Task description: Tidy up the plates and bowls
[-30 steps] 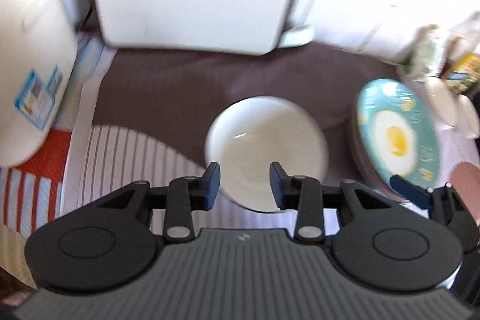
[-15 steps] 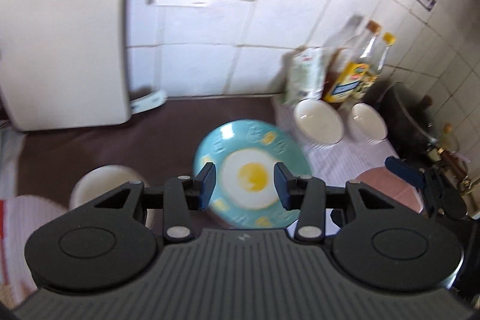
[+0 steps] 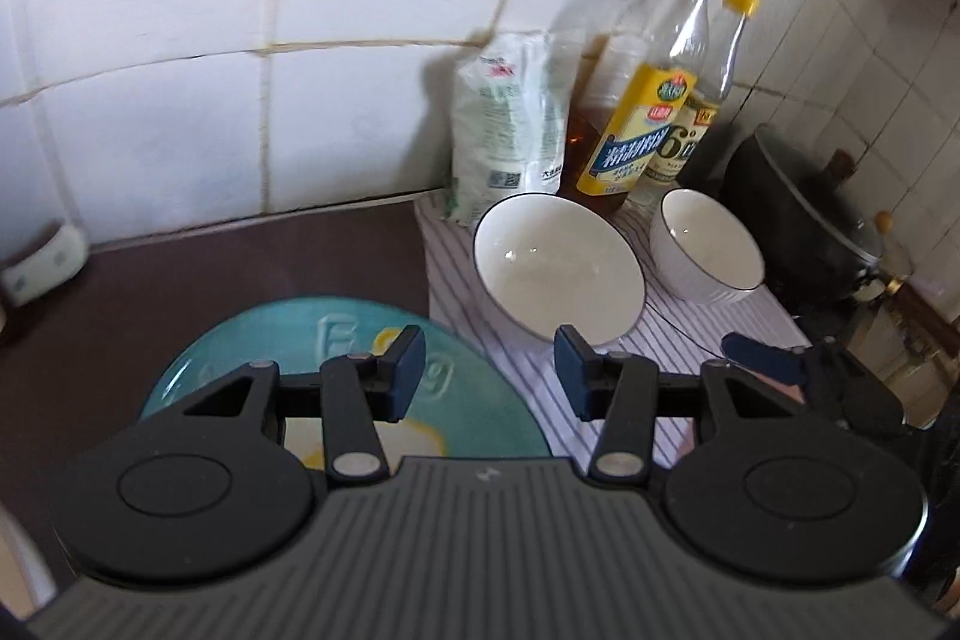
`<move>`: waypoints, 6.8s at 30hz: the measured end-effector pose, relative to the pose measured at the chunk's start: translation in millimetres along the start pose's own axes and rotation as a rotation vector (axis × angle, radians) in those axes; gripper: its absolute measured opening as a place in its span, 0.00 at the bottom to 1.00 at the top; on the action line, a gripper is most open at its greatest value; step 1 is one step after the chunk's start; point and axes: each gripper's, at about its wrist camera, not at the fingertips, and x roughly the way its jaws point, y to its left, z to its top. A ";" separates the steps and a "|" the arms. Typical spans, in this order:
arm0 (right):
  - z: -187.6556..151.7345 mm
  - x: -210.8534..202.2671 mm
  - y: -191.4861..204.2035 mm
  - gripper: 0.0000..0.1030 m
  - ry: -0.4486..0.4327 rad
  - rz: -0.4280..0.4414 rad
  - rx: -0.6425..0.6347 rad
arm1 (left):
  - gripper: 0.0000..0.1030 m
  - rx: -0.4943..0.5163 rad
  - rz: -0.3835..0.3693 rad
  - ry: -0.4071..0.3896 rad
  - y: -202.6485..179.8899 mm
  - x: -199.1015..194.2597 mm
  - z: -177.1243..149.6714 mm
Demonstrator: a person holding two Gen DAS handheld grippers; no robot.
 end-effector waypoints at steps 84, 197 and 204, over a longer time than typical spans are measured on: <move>76.8 -46.9 272.0 0.89 0.018 0.410 -0.250 | 0.10 -0.302 0.362 0.152 163.2 -201.0 -65.1; -16.4 61.4 -150.4 0.98 0.155 -0.148 0.168 | 0.54 -0.076 -0.053 0.050 -112.2 91.5 15.2; -11.5 77.6 -157.7 0.98 0.165 -0.129 0.158 | 0.54 -0.190 -0.126 0.067 -116.2 130.8 29.4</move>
